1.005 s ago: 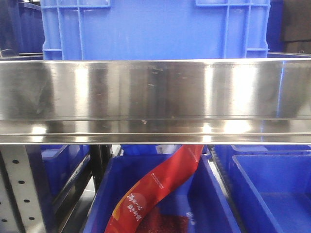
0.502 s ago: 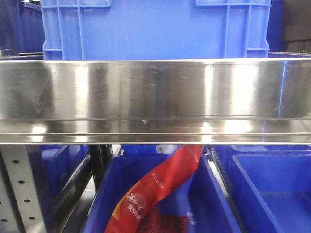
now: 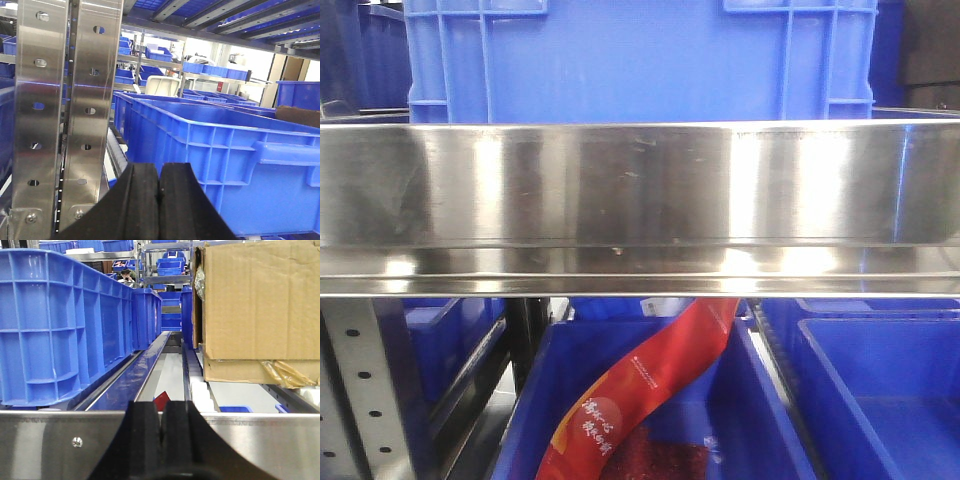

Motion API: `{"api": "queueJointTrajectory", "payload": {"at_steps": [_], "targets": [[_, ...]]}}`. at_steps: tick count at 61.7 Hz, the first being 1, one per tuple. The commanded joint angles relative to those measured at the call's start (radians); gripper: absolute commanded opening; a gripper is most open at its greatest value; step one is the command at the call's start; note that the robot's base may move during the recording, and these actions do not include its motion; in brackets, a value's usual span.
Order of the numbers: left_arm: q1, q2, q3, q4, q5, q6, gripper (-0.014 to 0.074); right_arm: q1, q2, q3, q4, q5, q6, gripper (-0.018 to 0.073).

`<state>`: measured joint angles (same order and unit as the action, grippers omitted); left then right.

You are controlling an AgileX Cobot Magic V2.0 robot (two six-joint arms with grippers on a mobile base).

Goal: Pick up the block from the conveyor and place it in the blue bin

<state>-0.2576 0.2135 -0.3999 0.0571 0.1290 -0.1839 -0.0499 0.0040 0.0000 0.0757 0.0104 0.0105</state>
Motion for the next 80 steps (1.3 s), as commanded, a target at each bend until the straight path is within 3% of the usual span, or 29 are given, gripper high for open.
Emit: {"api": "queueJointTrajectory", "payload": {"at_steps": [1, 10, 15, 27, 35, 46, 80], "targets": [[0.005, -0.005, -0.002, -0.002, -0.014, 0.000, -0.0111, -0.004, -0.004, 0.000, -0.007, -0.027, -0.003, -0.0167], [0.005, -0.005, 0.003, 0.000, -0.012, 0.000, -0.0111, -0.004, -0.004, 0.000, -0.007, -0.027, -0.003, -0.0167], [0.012, -0.010, 0.030, 0.064, -0.012, 0.000, -0.0111, -0.004, -0.004, 0.000, -0.007, -0.027, -0.003, -0.0167], [0.115, -0.080, 0.180, 0.078, -0.053, 0.021, -0.0111, -0.004, -0.004, 0.000, -0.007, -0.027, -0.003, -0.0167], [0.182, -0.160, 0.292, 0.013, -0.129, 0.098, -0.0111, -0.004, -0.004, 0.000, -0.007, -0.027, -0.003, -0.0167], [0.259, -0.214, 0.400, 0.009, -0.179, 0.098, -0.0111, -0.004, -0.004, 0.000, -0.007, -0.027, -0.003, -0.0167], [0.260, -0.214, 0.400, 0.009, -0.230, 0.097, -0.0111, -0.004, -0.004, 0.000, -0.007, -0.027, -0.003, -0.0167]]}}
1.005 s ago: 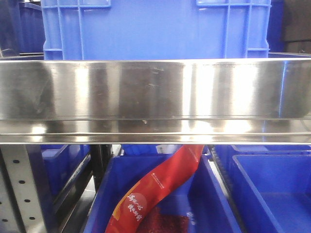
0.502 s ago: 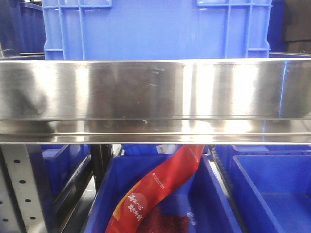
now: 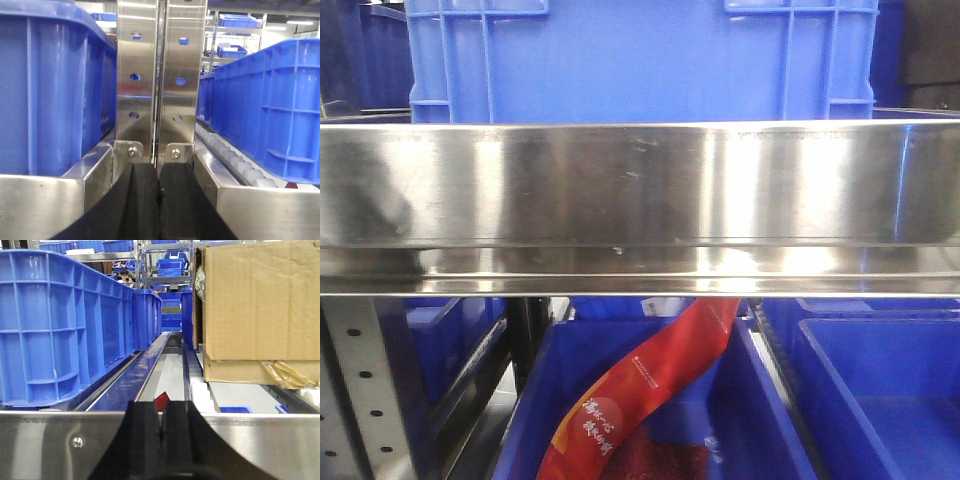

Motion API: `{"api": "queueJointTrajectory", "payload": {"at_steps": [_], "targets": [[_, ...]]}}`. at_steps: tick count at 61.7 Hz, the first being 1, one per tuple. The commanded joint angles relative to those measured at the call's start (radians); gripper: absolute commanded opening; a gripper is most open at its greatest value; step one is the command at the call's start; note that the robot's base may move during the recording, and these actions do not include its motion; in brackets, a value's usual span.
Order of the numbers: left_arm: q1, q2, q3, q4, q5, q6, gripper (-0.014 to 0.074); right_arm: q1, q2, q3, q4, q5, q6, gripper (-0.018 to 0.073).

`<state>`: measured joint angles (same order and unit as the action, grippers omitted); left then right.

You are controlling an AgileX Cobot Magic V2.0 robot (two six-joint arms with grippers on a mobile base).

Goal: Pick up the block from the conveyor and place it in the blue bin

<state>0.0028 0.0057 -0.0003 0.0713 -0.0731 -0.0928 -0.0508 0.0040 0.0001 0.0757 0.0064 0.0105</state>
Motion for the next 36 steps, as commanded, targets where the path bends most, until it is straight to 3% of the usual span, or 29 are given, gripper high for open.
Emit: {"api": "queueJointTrajectory", "payload": {"at_steps": [1, 36], "targets": [[0.000, -0.006, 0.000, -0.006, -0.028, 0.005, -0.0111, -0.003, -0.004, 0.000, -0.007, -0.023, -0.003, -0.0167], [0.000, -0.006, 0.000, -0.006, -0.028, 0.005, -0.0111, -0.003, -0.004, 0.000, -0.007, -0.023, -0.003, -0.0167]]}}
